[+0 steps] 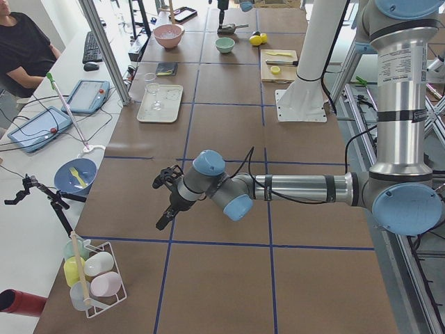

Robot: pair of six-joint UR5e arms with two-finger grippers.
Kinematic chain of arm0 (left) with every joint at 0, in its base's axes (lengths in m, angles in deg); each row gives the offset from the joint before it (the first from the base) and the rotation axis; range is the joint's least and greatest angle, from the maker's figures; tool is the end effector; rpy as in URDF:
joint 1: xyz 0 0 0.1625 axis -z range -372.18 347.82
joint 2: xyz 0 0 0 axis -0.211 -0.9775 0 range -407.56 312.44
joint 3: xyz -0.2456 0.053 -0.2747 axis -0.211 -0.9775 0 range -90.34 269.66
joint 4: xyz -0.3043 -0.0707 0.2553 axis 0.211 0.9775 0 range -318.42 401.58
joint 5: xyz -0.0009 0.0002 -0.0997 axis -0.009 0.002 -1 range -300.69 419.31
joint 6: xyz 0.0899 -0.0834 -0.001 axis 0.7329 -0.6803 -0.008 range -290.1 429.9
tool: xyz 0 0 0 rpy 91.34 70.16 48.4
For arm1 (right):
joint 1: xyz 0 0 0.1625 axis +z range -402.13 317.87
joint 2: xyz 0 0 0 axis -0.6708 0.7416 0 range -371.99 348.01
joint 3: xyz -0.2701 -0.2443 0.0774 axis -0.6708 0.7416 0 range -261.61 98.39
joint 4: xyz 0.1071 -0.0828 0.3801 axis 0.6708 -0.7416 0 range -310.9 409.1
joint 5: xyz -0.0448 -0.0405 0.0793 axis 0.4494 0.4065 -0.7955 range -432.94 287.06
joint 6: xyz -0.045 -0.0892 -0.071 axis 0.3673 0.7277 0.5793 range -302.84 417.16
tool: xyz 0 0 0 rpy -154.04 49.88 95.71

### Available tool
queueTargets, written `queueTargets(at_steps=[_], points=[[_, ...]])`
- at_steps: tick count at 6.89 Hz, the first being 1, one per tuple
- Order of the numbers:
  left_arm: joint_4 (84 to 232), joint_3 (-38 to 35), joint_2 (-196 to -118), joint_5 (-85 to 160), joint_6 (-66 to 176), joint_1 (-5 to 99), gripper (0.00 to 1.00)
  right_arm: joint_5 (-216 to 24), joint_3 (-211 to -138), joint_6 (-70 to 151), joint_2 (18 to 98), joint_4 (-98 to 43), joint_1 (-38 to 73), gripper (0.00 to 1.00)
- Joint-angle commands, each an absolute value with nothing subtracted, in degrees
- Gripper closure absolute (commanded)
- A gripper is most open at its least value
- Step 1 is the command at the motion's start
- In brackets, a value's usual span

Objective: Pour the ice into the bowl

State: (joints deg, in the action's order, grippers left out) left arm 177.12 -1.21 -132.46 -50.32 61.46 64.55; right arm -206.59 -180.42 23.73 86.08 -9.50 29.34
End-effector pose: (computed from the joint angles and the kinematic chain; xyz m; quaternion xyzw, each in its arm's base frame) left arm 0.0246 -0.5057 0.5823 0.3113 0.2221 0.0990 0.9187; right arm -0.1001 -0.4517 0.5483 0.0745 -0.4337 0.0136 0.8979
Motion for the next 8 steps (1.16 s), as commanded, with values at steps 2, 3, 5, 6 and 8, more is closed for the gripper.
queueTargets(at_steps=[2,3,5,6,8], points=[[172.1,-1.0,-133.1,-54.6,61.6,67.3,0.00,-205.0,-185.6,55.4,85.9,-34.9,41.9,0.00],[166.3,-1.0,-133.8,-59.4,66.3,69.4,0.00,-205.5,-184.9,60.9,85.2,-38.1,43.7,0.00],[152.4,-0.5,-137.5,-63.3,70.8,74.6,0.00,-206.0,-184.9,64.8,84.7,-43.0,47.0,0.00],[151.6,1.9,-137.4,-69.3,71.2,74.9,0.00,-208.5,-185.0,66.9,84.6,-46.8,48.2,0.00],[141.0,1.6,-137.8,-74.6,71.3,76.2,0.00,-209.8,-183.8,66.0,84.7,-46.4,48.8,0.00]])
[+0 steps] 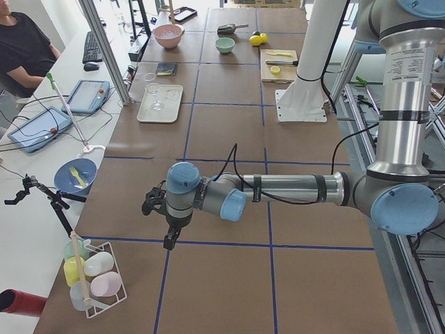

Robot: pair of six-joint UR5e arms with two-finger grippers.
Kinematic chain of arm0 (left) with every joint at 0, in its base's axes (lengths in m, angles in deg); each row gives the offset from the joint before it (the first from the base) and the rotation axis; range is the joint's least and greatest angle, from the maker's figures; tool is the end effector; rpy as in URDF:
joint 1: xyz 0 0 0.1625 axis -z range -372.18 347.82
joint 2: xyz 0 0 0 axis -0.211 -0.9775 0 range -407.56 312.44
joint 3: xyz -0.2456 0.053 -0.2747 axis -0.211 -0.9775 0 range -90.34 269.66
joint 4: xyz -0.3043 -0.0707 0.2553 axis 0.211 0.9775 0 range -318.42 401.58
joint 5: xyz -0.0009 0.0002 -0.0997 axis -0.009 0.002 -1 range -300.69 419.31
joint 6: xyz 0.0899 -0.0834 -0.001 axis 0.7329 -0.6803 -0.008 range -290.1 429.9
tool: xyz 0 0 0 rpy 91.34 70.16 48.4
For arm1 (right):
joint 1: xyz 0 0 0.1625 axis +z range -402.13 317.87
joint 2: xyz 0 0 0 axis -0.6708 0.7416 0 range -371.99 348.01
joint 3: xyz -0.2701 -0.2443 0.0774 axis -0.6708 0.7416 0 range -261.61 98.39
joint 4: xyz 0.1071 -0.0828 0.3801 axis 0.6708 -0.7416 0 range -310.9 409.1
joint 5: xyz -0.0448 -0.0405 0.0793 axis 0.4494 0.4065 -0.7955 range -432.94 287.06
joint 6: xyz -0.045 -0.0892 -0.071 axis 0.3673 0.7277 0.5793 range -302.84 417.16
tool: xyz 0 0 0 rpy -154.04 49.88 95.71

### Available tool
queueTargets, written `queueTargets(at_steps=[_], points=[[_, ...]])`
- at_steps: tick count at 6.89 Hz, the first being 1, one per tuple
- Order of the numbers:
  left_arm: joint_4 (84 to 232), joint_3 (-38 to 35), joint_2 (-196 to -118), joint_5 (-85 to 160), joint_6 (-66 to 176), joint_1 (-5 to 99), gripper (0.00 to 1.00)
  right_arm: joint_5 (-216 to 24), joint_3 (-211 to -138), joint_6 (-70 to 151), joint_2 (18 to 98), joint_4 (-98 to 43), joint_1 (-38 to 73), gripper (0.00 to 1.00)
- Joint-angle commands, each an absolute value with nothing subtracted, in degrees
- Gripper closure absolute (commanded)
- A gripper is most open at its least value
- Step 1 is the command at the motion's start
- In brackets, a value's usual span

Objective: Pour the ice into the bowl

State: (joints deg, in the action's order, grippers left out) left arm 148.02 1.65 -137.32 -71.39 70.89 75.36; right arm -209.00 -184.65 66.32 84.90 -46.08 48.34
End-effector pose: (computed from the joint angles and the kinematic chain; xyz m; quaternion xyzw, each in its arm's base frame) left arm -0.0319 -0.5003 0.6152 0.1115 0.3466 0.0711 0.9287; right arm 0.0485 -0.4347 0.5747 0.0406 -0.3891 -0.0731 0.9174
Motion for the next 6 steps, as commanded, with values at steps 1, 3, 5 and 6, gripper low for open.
queueTargets(at_steps=[1,3,5,6], points=[[140.0,-0.1,-136.9,-74.7,71.2,76.5,0.00,-211.2,-182.3,66.3,84.1,-45.7,48.6,0.00],[133.3,-5.7,-136.8,-74.5,71.2,78.7,0.00,-211.0,-179.5,66.4,82.7,-37.6,48.7,0.00],[133.2,-5.8,-136.6,-74.1,71.3,78.9,0.00,-211.7,-175.6,65.9,83.3,-37.5,48.7,0.00],[133.2,-5.8,-136.2,-74.1,71.2,79.1,0.00,-211.6,-175.8,65.3,83.4,-37.6,48.8,0.00]])
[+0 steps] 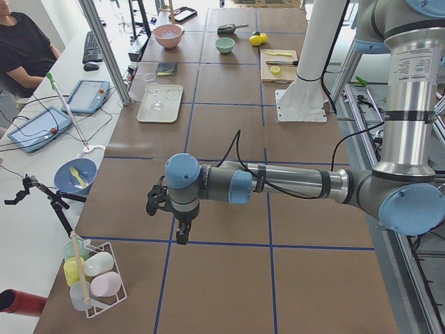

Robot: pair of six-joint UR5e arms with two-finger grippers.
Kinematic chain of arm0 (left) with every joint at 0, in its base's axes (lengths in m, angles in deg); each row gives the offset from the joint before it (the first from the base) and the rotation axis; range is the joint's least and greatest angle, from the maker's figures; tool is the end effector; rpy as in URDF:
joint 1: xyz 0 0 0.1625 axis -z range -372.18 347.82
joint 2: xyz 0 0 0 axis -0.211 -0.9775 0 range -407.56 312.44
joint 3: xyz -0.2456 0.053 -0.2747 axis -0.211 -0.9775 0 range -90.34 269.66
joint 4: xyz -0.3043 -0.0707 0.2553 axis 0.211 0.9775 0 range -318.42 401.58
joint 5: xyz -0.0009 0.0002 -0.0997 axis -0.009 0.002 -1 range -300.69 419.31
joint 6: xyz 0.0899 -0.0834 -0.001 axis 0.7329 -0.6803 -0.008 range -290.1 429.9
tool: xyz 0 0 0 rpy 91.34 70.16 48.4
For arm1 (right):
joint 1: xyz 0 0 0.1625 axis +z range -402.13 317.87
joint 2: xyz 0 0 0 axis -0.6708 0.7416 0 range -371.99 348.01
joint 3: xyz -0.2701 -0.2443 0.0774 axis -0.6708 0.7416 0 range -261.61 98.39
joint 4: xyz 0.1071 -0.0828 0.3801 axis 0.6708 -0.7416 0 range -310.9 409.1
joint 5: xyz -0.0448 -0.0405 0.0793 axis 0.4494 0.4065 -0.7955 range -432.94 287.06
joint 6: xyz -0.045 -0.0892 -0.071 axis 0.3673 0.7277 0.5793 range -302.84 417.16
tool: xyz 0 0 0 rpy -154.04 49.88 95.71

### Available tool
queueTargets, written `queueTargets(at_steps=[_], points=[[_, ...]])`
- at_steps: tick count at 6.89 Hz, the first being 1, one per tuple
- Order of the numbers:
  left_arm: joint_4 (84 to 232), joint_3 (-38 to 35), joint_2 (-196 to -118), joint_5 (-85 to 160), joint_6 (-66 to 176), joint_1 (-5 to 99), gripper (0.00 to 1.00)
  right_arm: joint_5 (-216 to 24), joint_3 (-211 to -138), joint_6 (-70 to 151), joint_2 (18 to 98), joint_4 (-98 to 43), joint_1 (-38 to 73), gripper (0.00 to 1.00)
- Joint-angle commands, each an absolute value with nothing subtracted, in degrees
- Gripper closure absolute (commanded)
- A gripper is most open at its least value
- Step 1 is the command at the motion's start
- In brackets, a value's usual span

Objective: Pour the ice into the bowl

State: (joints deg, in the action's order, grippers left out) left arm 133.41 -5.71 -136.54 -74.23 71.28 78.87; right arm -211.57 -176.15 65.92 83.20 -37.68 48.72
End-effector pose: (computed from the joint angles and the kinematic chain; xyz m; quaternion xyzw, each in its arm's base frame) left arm -0.0576 -0.4809 0.5834 0.0579 0.3692 0.0227 0.9273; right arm 0.0479 -0.4496 0.6140 0.0548 -0.4084 -0.0721 0.9083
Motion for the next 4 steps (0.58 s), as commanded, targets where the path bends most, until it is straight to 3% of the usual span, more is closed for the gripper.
queueTargets(at_steps=[1,4], points=[[133.2,-5.9,-136.1,-74.1,71.2,80.2,0.00,-211.5,-176.2,61.7,83.1,-37.4,48.8,0.00],[133.4,-5.3,-135.9,-74.1,71.2,80.1,0.00,-211.4,-176.4,59.7,83.0,-37.3,48.8,0.00]])
